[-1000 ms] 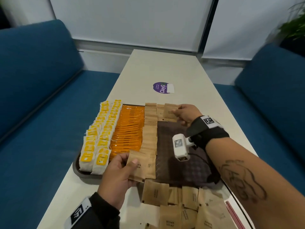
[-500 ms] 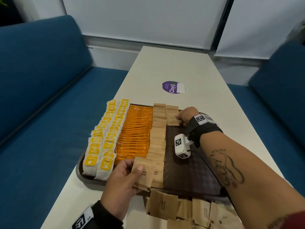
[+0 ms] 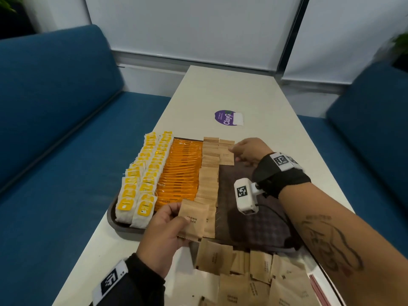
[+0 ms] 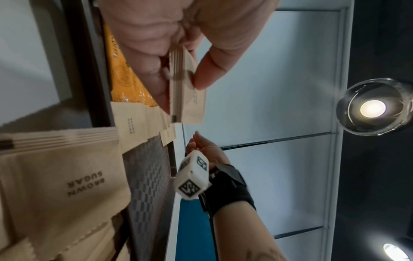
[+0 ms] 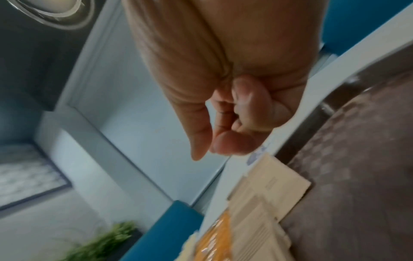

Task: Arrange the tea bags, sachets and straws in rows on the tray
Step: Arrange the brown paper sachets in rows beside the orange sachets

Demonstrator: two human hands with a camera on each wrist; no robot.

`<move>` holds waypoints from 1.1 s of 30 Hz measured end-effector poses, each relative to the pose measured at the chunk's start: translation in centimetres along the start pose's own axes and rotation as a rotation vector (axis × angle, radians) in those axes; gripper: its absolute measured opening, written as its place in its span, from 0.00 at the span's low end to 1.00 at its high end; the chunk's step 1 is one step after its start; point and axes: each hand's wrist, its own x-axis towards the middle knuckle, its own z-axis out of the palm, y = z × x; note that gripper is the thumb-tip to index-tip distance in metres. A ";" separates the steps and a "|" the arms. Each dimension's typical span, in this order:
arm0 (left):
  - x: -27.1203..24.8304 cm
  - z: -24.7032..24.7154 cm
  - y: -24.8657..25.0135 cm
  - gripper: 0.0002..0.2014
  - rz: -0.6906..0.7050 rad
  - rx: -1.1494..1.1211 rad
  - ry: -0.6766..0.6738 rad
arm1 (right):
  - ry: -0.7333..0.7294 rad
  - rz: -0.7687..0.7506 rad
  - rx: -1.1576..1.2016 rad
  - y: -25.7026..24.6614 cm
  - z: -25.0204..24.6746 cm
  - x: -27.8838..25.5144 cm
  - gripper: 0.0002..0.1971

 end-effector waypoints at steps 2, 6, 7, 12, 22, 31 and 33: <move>-0.4 0.3 0.2 0.11 0.047 0.000 -0.001 | -0.115 -0.095 0.010 -0.1 0.1 -3.3 0.07; -1.5 1.2 0.5 0.10 0.107 -0.034 -0.021 | -0.367 -0.157 -0.014 0.6 1.0 -9.8 0.07; -1.8 1.3 0.6 0.10 0.119 -0.041 -0.021 | -0.408 -0.161 -0.018 0.8 1.3 -11.3 0.07; -2.4 1.9 0.1 0.10 0.163 -0.074 0.006 | -0.451 -0.168 0.292 2.5 2.8 -16.2 0.16; -2.3 1.8 -0.4 0.10 0.159 0.027 0.014 | -0.282 -0.235 0.268 4.2 3.9 -17.5 0.07; -0.8 -2.0 -0.5 0.16 0.334 1.016 -0.064 | 0.014 -0.061 0.271 1.4 -0.5 -7.7 0.06; -0.5 -2.5 -0.4 0.15 0.324 1.158 -0.054 | 0.039 -0.030 0.182 1.0 -0.8 -4.9 0.09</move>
